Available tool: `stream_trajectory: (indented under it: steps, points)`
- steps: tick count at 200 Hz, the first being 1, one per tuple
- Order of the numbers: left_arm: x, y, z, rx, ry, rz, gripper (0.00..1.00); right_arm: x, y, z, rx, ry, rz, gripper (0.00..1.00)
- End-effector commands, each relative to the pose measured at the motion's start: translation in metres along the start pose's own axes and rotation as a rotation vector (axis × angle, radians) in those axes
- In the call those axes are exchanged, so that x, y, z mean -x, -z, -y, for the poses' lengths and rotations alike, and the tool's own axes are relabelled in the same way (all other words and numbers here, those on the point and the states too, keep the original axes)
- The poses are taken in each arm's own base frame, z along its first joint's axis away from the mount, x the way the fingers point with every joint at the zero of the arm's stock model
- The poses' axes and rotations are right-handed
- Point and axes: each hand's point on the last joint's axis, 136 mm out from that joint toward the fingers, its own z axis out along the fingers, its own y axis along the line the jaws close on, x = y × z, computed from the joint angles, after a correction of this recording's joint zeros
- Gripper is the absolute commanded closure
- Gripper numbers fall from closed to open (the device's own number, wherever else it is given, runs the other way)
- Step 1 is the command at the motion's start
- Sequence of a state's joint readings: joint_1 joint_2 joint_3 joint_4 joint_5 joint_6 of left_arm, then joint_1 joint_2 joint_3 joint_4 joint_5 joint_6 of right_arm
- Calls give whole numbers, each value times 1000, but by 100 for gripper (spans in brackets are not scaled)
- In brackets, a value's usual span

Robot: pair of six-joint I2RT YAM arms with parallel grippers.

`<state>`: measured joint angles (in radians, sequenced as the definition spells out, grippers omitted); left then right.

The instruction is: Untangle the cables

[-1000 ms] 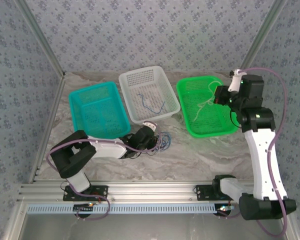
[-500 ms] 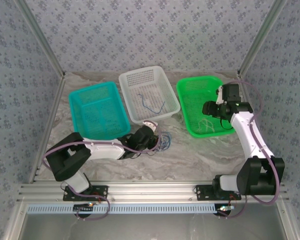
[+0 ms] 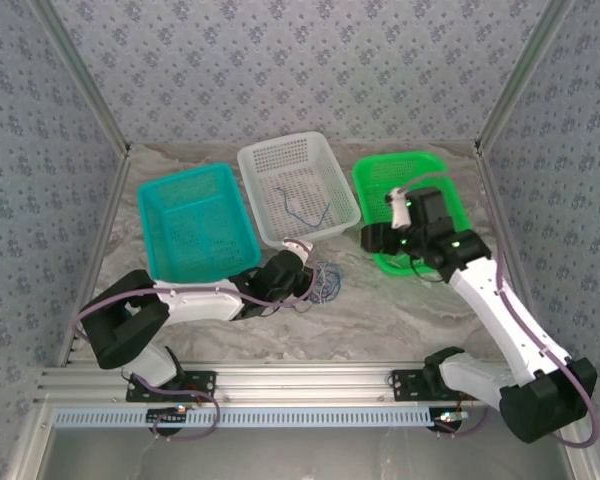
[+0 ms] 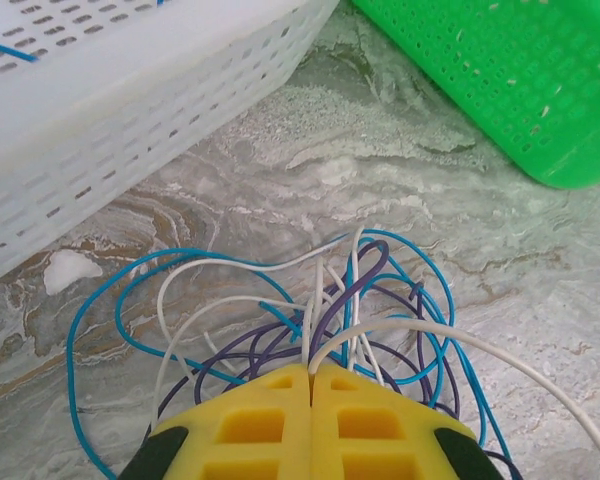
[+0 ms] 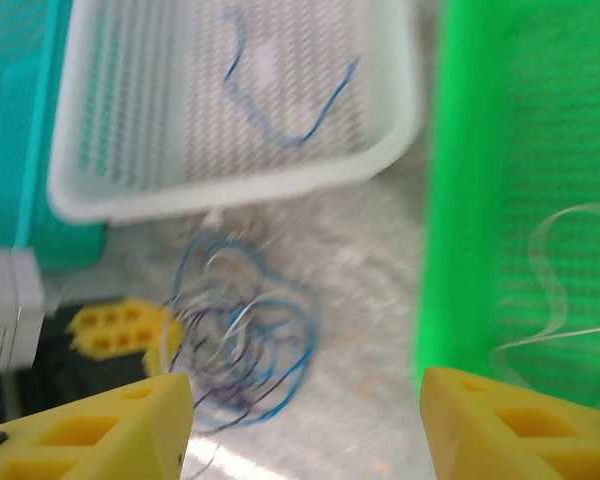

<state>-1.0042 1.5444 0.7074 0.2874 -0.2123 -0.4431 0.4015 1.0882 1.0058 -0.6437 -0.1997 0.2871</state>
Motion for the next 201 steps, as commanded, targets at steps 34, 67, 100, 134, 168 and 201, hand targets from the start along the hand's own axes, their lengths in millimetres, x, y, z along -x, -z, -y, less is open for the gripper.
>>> stream_trajectory:
  steps: [34,67,100,134,168,201]
  points:
    - [5,10,7,10,-42,25,96,-49,-51,-50,175,-92,-116,38]
    - [4,10,7,13,-45,27,95,-61,-61,-64,230,-115,-126,42]
    - [6,12,7,12,-42,35,95,-75,-70,-64,245,-140,-153,47]
    - [9,15,9,5,-38,50,95,-83,-79,-68,265,-147,-165,50]
    - [8,17,7,5,-32,53,95,-87,-84,-73,280,-136,-164,51]
    - [6,16,7,4,-29,50,95,-93,-90,-73,295,-164,-165,52]
